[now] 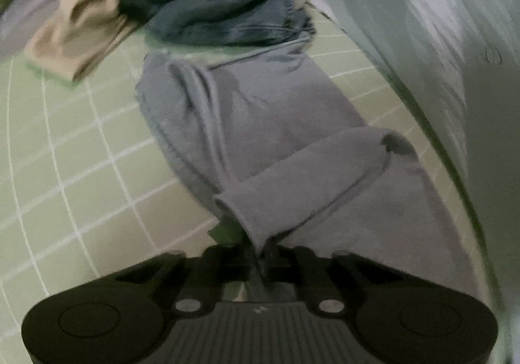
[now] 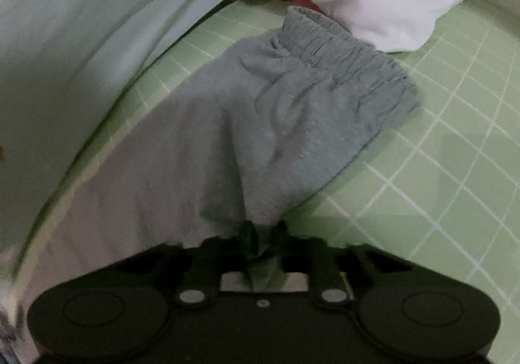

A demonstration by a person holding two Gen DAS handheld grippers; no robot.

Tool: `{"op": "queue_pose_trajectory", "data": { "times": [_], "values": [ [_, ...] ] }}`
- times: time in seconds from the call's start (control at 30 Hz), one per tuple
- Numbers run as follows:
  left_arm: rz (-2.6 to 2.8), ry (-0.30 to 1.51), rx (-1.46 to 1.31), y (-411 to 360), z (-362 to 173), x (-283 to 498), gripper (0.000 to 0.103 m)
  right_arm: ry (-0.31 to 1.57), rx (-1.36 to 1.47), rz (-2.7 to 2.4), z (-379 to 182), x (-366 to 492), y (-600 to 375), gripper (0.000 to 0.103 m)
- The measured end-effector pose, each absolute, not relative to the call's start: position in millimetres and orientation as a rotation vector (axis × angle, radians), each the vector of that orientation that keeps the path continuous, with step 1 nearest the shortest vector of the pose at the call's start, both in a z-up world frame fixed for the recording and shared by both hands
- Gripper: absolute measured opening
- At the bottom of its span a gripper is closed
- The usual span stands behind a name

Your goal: Fold clothes

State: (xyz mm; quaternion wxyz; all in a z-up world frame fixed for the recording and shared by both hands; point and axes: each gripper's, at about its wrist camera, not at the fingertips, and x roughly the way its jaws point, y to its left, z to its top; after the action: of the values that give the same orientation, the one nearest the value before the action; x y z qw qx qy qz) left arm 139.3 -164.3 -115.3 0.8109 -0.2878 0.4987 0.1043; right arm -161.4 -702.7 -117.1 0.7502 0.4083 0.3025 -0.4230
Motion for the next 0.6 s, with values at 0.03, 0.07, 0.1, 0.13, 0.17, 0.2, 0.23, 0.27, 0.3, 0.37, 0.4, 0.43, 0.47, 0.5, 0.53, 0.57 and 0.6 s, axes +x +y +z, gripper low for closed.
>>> {"op": "queue_pose_trajectory", "data": {
  "times": [0.03, 0.07, 0.1, 0.13, 0.17, 0.2, 0.23, 0.27, 0.3, 0.37, 0.4, 0.43, 0.47, 0.5, 0.53, 0.57, 0.6],
  "values": [
    [0.221, 1.060, -0.647, -159, -115, 135, 0.005, 0.662, 0.876, -0.922, -115, -165, -701, 0.006],
    [0.217, 1.054, -0.672, -153, -114, 130, 0.005, 0.662, 0.860, -0.920, -114, -169, -699, 0.005],
    [0.210, 1.047, -0.678, -149, -111, 125, 0.005, 0.662, 0.844, -0.918, -112, -173, -697, 0.005],
    [0.200, 1.041, -0.677, -145, -108, 118, 0.005, 0.663, 0.828, -0.916, -111, -176, -695, 0.005],
    [0.189, 1.037, -0.673, -142, -106, 111, 0.005, 0.663, 0.812, -0.914, -109, -180, -693, 0.004],
    [0.180, 1.037, -0.669, -138, -104, 102, 0.005, 0.663, 0.796, -0.911, -107, -184, -691, 0.004],
    [0.175, 1.043, -0.665, -135, -104, 92, 0.005, 0.663, 0.780, -0.909, -106, -188, -690, 0.004],
    [0.171, 1.048, -0.661, -131, -104, 83, 0.005, 0.663, 0.766, -0.909, -104, -193, -688, 0.004],
    [0.165, 1.055, -0.657, -127, -104, 72, 0.005, 0.659, 0.764, -0.922, -103, -205, -687, 0.004],
    [0.155, 1.075, -0.644, -118, -104, 45, 0.005, 0.660, 0.753, -0.951, -102, -226, -685, 0.004],
    [0.151, 1.087, -0.635, -114, -105, 32, 0.005, 0.661, 0.750, -0.966, -102, -236, -683, 0.004],
    [0.145, 1.102, -0.622, -109, -107, 19, 0.005, 0.662, 0.756, -0.979, -103, -247, -682, 0.004],
    [0.137, 1.115, -0.608, -106, -109, 7, 0.006, 0.663, 0.761, -0.991, -104, -257, -680, 0.004],
    [0.124, 1.122, -0.595, -102, -110, -4, 0.006, 0.671, 0.762, -0.999, -106, -264, -679, 0.004],
    [0.112, 1.124, -0.583, -100, -110, -13, 0.008, 0.678, 0.764, -1.006, -108, -272, -677, 0.004],
    [0.104, 1.123, -0.565, -97, -108, -18, 0.014, 0.685, 0.763, -1.011, -110, -278, -675, 0.005],
    [0.099, 1.117, -0.540, -95, -105, -20, 0.015, 0.693, 0.753, -1.003, -111, -281, -672, 0.005]
  ]
}}
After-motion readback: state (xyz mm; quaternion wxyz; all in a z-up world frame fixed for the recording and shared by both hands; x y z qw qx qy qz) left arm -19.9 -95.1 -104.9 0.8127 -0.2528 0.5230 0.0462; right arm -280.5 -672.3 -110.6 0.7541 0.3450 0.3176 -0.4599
